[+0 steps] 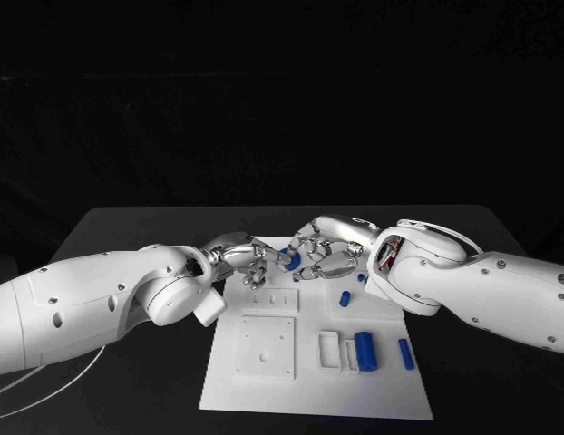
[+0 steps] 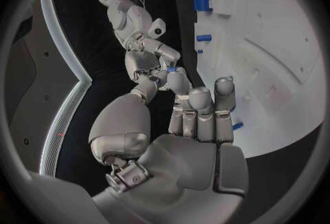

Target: Assemble the parts on the task board

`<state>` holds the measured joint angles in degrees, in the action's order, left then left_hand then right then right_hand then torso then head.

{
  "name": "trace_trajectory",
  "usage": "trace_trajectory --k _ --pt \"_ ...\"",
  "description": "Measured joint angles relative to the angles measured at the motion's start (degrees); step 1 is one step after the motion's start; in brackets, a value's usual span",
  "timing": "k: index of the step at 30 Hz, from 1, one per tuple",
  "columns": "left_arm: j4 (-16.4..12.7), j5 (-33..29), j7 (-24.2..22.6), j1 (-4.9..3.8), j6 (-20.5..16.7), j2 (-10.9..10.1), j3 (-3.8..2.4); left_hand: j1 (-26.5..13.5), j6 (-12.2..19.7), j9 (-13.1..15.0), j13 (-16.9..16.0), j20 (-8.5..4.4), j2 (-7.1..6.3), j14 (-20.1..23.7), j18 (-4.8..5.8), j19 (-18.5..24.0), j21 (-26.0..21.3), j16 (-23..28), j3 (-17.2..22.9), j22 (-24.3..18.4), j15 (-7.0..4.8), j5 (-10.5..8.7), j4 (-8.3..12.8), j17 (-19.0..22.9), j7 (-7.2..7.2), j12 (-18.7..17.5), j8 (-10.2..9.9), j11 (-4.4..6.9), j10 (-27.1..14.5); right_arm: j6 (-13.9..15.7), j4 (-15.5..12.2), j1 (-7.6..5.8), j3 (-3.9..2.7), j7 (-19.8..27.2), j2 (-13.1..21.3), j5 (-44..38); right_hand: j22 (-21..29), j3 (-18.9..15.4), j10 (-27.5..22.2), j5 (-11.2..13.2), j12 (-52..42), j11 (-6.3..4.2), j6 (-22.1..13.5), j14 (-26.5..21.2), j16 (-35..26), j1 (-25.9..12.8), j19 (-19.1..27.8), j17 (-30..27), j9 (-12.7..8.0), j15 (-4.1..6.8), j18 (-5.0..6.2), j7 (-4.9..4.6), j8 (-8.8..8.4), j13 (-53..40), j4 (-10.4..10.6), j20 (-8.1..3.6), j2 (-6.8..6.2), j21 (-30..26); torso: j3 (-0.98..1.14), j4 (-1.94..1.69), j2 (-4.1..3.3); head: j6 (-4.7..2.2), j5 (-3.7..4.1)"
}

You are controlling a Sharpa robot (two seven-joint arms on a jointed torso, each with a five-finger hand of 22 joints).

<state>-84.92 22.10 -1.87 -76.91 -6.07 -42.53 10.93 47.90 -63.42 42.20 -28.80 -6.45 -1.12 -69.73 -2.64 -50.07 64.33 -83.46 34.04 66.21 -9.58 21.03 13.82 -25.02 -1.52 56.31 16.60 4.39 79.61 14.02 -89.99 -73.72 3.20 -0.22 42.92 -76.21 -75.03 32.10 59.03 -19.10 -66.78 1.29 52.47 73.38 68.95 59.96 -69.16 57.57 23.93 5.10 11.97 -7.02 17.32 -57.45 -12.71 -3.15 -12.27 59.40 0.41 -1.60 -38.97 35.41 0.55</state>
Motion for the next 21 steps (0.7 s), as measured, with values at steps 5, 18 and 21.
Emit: trace_trajectory --k 5,18,21 --pt "0.2 0.0 0.0 0.00 -0.1 0.0 0.00 0.0 0.0 0.0 0.0 0.00 0.00 0.0 0.00 0.0 0.0 0.0 -0.1 0.0 -0.04 0.00 0.1 0.0 0.02 0.0 0.0 0.00 0.0 -0.1 -0.1 0.03 0.00 0.0 0.2 0.0 0.0 0.1 -0.2 0.1 0.0 -0.17 0.7 0.0 0.0 -0.2 0.1 0.1 0.2 0.00 0.00 0.29 0.42 0.1 0.1 0.08 0.23 0.0 -0.01 0.00 0.02 0.05 -0.05" --pt "0.5 0.1 0.1 -0.02 -0.3 0.0 -0.01 0.0 0.0 0.1 0.0 0.00 0.00 0.0 0.00 0.0 0.0 0.0 0.1 0.0 -0.05 0.32 0.2 0.0 0.03 0.0 0.0 0.00 0.0 -0.4 -0.1 0.11 0.03 -0.1 0.3 -0.1 0.0 0.1 -0.1 0.1 0.0 -0.17 1.0 0.2 0.0 -0.2 0.2 0.0 0.4 0.22 -0.01 0.28 0.81 0.1 0.1 -0.04 0.23 0.0 -0.01 0.00 0.02 0.07 -0.02" --pt "0.4 0.1 0.2 -0.02 -0.3 0.0 -0.01 0.0 0.0 0.1 0.0 0.00 0.00 0.0 0.00 0.0 0.0 0.0 0.2 0.0 -0.05 0.32 0.3 0.0 0.03 0.0 0.0 0.00 0.0 -0.3 0.0 0.12 0.03 -0.1 0.2 -0.1 0.0 0.1 -0.1 0.1 0.0 -0.17 1.0 0.2 0.0 -0.2 0.2 0.0 0.4 0.22 0.00 0.28 0.83 0.1 0.1 -0.04 0.23 0.0 -0.01 -0.01 0.02 0.07 -0.02"
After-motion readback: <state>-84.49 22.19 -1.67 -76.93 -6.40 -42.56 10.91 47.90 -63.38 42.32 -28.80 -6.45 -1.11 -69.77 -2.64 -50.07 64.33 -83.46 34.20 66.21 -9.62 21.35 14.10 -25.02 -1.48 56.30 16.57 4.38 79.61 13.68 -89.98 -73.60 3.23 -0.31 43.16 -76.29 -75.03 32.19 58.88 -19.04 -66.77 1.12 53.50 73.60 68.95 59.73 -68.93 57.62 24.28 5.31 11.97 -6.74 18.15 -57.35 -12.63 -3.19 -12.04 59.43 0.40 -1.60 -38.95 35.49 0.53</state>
